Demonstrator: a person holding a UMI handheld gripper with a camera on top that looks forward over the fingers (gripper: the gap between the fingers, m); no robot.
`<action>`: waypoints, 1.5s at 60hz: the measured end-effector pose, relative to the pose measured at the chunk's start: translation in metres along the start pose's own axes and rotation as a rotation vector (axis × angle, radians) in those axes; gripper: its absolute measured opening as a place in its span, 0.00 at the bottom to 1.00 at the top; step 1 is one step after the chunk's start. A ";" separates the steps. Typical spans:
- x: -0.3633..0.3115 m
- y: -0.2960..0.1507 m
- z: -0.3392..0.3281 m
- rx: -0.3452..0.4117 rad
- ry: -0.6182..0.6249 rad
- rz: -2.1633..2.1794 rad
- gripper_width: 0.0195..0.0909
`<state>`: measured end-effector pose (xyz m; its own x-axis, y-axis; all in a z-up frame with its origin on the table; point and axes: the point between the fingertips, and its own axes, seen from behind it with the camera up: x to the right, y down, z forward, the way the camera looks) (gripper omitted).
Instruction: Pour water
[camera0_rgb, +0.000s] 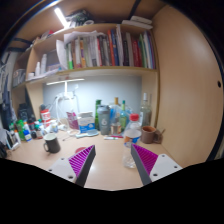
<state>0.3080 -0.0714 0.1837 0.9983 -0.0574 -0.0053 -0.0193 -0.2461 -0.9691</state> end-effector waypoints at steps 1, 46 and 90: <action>0.009 0.004 0.008 0.003 0.010 -0.002 0.83; 0.083 0.069 0.199 -0.031 0.128 0.043 0.25; -0.226 -0.094 0.247 0.157 0.039 -2.013 0.22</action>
<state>0.0980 0.2041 0.2151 -0.4142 0.1209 0.9021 0.9094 0.0959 0.4047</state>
